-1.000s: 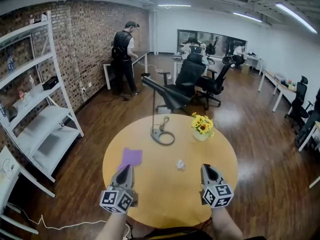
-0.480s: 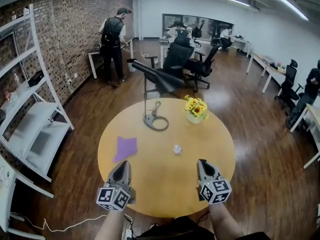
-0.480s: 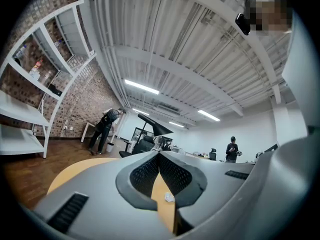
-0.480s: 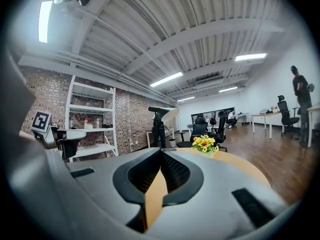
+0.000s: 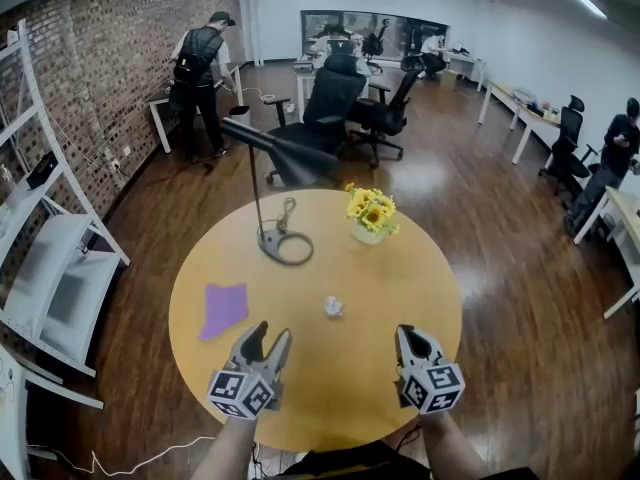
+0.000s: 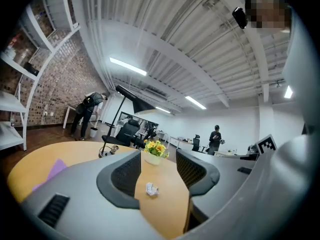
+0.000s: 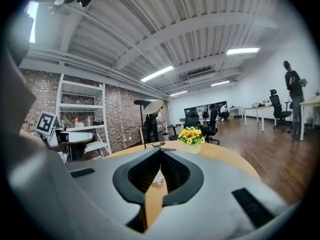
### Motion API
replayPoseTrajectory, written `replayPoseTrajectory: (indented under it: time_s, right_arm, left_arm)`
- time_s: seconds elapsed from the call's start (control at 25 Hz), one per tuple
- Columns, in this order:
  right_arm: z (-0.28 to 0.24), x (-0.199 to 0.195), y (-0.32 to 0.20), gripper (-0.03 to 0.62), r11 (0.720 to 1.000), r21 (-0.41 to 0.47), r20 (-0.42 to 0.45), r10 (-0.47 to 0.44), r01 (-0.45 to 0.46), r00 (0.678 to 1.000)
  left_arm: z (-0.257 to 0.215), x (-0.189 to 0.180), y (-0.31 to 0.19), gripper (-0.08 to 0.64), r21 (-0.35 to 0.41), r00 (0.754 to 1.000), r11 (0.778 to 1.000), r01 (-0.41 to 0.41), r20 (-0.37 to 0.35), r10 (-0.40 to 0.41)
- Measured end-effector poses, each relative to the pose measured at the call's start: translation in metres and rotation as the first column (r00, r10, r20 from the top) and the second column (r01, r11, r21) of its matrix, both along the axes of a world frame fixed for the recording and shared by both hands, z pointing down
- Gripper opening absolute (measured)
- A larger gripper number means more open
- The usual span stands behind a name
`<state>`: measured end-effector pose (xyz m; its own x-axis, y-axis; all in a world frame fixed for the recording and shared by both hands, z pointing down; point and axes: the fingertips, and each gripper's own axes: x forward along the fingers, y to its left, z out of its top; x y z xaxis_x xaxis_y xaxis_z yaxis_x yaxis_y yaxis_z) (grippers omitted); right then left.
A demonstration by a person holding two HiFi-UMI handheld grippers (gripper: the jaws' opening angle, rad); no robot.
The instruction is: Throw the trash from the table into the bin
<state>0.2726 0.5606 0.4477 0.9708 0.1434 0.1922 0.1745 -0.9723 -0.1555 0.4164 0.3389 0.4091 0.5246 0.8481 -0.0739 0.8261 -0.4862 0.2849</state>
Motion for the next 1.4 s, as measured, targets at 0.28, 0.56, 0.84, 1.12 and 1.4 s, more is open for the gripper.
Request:
replayPoseTrajectory:
  time_s: [0.28,0.56,0.84,1.12,1.4]
  right_arm:
    - [0.026,0.009,0.062,0.005,0.997,0.078,0.037,0.026,-0.029,0.999]
    - [0.077,0.003,0.112,0.005,0.982,0.167,0.125,0.067,-0.088,0.990]
    - [0.113,-0.004,0.134,0.005,0.962,0.239,0.175,0.088,-0.129,0.981]
    - [0.131,-0.009,0.144,0.005,0.948,0.276,0.192,0.107,-0.158,0.976]
    - [0.136,-0.017,0.151,0.005,0.944,0.285,0.209,0.105,-0.163,0.972]
  left_arm:
    - [0.054,0.018,0.093,0.259,0.178,0.998,0.982,-0.064,0.040,0.057]
    - [0.134,0.041,0.169,0.280,0.324,0.977,0.939,-0.117,0.207,0.050]
    - [0.203,0.070,0.206,0.348,0.512,0.951,0.850,-0.123,0.306,-0.047]
    - [0.242,0.077,0.210,0.345,0.630,0.958,0.767,-0.118,0.275,-0.078]
    - [0.242,0.075,0.210,0.260,0.664,0.975,0.742,-0.093,0.211,-0.066]
